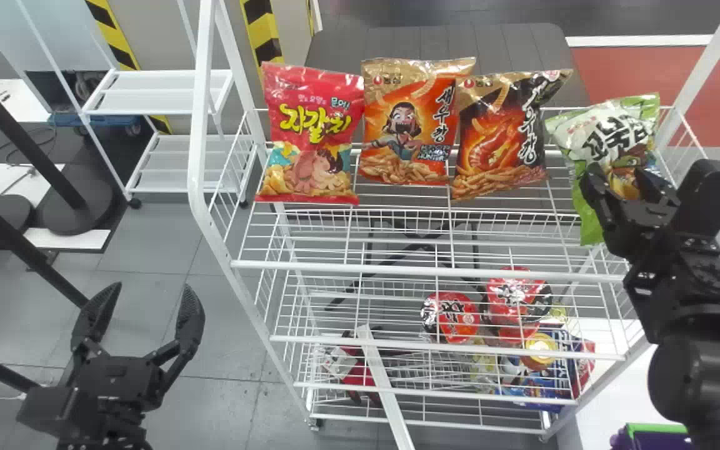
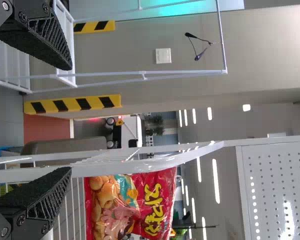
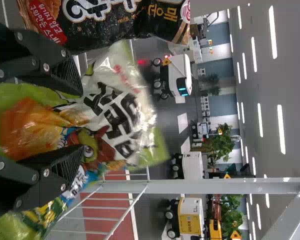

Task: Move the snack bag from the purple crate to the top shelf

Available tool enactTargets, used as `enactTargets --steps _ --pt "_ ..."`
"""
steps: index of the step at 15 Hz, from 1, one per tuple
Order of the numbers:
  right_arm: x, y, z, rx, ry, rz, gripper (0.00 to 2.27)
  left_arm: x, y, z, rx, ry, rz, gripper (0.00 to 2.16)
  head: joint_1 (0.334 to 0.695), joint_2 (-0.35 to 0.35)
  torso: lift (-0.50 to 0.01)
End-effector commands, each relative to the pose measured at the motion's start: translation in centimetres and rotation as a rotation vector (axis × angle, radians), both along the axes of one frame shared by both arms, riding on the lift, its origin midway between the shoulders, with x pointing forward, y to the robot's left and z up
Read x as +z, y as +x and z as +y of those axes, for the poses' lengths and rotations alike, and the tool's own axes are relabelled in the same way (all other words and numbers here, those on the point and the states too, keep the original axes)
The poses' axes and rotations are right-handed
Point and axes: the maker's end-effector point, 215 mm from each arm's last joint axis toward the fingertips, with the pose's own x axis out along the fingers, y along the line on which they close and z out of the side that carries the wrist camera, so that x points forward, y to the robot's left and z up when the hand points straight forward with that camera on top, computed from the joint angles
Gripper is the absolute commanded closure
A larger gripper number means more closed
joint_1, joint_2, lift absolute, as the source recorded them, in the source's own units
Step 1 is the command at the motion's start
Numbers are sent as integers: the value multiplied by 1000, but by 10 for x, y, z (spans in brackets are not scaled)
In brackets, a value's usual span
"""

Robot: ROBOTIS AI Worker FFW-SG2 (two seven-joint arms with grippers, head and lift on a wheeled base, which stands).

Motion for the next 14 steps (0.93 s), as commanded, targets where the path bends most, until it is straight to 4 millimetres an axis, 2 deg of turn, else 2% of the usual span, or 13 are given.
enactTargets --steps 1,6,10,14 --pt "-2 -1 -5 -11 4 6 356 0 0 0 1 -1 0 100 695 85 9" --pt "-12 -12 -3 -2 0 59 286 1 0 3 4 1 -2 100 695 78 9" --pt "-3 -18 8 24 -10 105 228 2 0 3 6 0 -4 100 695 88 9" --pt "-16 -24 6 26 -26 198 167 2 0 5 9 -5 -5 100 695 100 9"
